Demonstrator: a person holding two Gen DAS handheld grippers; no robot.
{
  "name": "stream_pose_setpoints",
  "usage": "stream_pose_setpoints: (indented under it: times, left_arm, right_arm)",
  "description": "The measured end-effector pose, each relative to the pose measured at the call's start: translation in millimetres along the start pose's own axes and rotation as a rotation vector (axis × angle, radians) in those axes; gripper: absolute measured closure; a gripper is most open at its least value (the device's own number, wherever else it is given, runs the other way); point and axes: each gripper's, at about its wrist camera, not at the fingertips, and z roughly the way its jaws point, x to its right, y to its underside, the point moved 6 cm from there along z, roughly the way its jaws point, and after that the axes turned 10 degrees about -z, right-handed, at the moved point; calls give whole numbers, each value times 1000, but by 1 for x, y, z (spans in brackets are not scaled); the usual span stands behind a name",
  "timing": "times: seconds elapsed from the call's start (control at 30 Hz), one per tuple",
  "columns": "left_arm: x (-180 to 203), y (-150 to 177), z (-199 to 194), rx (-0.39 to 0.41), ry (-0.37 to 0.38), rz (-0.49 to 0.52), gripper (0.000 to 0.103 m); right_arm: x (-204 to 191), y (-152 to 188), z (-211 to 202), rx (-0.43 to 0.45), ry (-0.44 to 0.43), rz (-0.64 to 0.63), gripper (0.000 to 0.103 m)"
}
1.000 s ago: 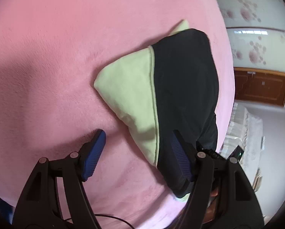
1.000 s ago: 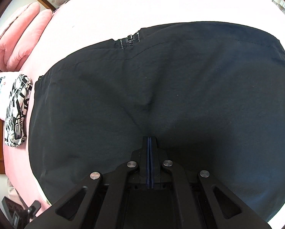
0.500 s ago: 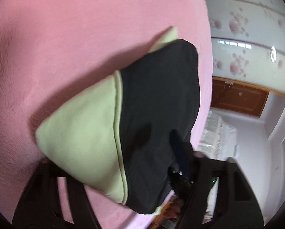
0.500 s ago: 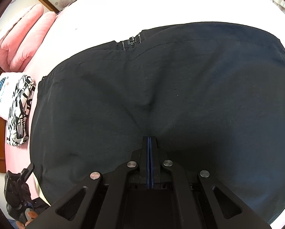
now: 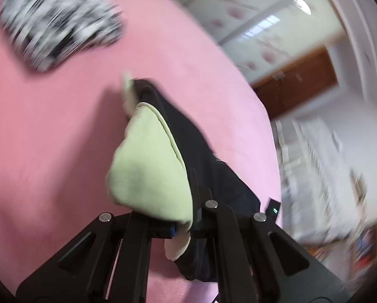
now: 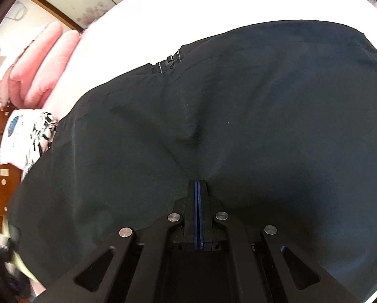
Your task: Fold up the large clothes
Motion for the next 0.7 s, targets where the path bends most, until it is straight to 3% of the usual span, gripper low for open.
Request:
stream_pose_setpoints:
  times: [0.1, 0.2, 0.3, 0.4, 0.53, 0.7]
  left_arm:
    - [47, 13, -4, 12, 24, 108, 99]
    - [93, 32, -6, 30, 50, 179, 100]
    - [146, 60, -4, 50, 49, 292, 100]
    - [190, 98, -3, 33, 93, 338, 100]
    - [246, 167, 18, -24, 135, 403, 100]
    - [277, 243, 58, -156, 128, 423, 100]
  right_arm:
    - [4, 5, -5, 1, -18, -35, 102]
    - [17, 8, -10, -21, -99, -9, 102]
    - [36, 9, -14, -52, -195, -6, 102]
    - [57, 8, -17, -66, -251, -17, 102]
    - [88, 8, -25, -84, -321, -28, 103]
    - [117, 10, -34, -110, -384, -55, 103]
